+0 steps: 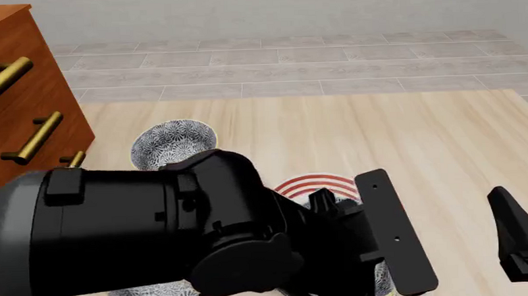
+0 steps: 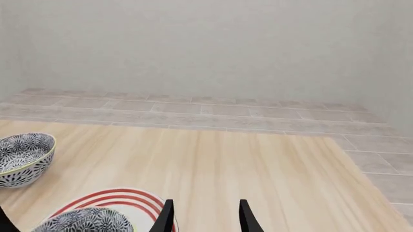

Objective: Put the bowl at the front on the plate.

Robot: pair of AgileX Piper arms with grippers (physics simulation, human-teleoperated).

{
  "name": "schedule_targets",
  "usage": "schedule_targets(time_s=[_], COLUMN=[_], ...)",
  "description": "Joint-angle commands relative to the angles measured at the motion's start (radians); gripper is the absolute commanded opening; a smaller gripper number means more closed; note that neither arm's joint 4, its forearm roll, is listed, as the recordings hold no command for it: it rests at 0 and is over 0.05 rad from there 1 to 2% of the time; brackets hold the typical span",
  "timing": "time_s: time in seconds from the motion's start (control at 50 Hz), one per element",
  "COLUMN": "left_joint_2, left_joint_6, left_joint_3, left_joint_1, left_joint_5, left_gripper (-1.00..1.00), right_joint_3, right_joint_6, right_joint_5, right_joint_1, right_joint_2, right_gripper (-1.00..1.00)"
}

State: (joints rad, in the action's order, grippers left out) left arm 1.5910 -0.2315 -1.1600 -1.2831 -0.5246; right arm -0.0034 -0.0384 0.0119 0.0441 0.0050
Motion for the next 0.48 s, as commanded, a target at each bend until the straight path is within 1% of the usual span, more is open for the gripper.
schedule_targets(time_s=[0.02, 0.16, 0.3, 0.48], left_joint_2=[-0.051, -0.084, -0.117, -0.149], left_joint_6=[-0.007, 0.008, 0.006, 0.026], left_joint_3=[-0.028, -0.042, -0.054, -0.072], left_joint_1=[-0.009, -0.027, -0.031, -0.049], left_joint_5=[-0.045, -0.055, -0.058, -0.060], left_gripper=[1.00, 1.00, 1.00, 1.00], right_joint_3=[0.000, -0.001, -0.001, 0.000], right_joint_6=[-0.008, -0.013, -0.018, -0.022], right_joint_5=[0.003, 0.003, 0.001, -0.012], right_joint_1=[0.005, 0.007, 0.008, 0.009], right_joint_2=[-0.002, -0.002, 0.000, 0.014], right_gripper=[1.00, 1.00, 1.00, 1.00])
